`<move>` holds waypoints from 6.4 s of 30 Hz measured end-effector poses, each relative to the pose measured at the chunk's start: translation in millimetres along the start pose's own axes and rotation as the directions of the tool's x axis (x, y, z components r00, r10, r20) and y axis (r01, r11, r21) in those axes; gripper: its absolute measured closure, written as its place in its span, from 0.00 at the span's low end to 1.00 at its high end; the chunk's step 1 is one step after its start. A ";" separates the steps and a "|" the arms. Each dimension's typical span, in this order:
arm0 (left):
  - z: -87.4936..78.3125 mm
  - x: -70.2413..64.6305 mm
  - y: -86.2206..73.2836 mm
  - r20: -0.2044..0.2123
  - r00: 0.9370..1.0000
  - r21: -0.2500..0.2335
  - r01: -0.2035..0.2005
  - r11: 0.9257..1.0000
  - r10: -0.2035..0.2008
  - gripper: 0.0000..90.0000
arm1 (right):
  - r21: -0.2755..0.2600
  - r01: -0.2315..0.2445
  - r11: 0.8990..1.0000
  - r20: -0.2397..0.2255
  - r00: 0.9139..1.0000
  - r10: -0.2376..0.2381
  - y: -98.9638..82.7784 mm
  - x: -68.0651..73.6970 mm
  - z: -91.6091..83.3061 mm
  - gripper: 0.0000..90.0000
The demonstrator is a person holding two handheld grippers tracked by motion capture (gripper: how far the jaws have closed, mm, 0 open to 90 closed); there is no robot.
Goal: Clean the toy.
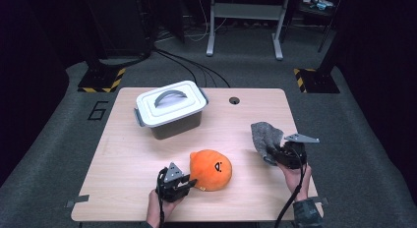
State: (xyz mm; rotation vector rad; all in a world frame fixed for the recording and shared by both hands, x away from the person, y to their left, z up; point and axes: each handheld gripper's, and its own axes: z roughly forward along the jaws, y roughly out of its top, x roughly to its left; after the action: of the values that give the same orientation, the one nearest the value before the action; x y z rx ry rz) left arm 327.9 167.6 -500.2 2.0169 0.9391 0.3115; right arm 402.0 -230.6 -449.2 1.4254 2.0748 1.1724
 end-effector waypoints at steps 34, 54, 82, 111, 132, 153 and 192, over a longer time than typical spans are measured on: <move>0.9 1.0 11.6 0.002 1.000 0.006 0.009 1.000 -0.009 0.40 | 0.106 0.133 0.985 -0.367 0.926 -0.086 19.3 97.9 47.4 0.80; 11.7 -21.8 27.8 -0.041 0.998 0.041 -0.049 0.998 0.051 0.75 | 0.078 0.234 0.969 -0.398 0.898 -0.185 38.5 136.7 43.5 0.80; 8.9 -24.2 34.2 -0.033 0.998 0.005 -0.050 0.999 0.051 0.75 | 0.115 0.279 0.954 -0.323 0.918 -0.229 41.5 133.2 40.2 0.81; 15.6 -21.4 36.6 -0.044 0.999 -0.027 -0.022 0.999 0.021 0.78 | 0.034 0.282 0.959 -0.312 0.915 -0.258 56.0 157.3 55.5 0.80; 15.8 -16.3 32.5 -0.037 0.999 -0.029 0.018 0.999 -0.020 0.77 | 0.073 0.175 0.982 -0.109 0.980 -0.167 28.0 99.2 39.8 0.80; 16.9 -18.4 36.7 -0.035 0.999 -0.038 0.003 0.999 -0.004 0.81 | 0.037 0.334 0.942 -0.206 0.925 -0.320 37.6 166.5 41.9 0.80; 27.2 -14.2 31.5 0.012 0.999 -0.001 -0.049 0.999 0.049 0.60 | 0.037 0.288 0.957 -0.161 0.947 -0.279 17.8 124.2 51.8 0.82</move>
State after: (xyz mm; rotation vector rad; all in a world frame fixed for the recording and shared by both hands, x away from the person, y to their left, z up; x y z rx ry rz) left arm 348.3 130.2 -489.6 2.0414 0.8830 0.3257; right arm 395.3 -95.0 -446.7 1.0410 2.3444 1.1395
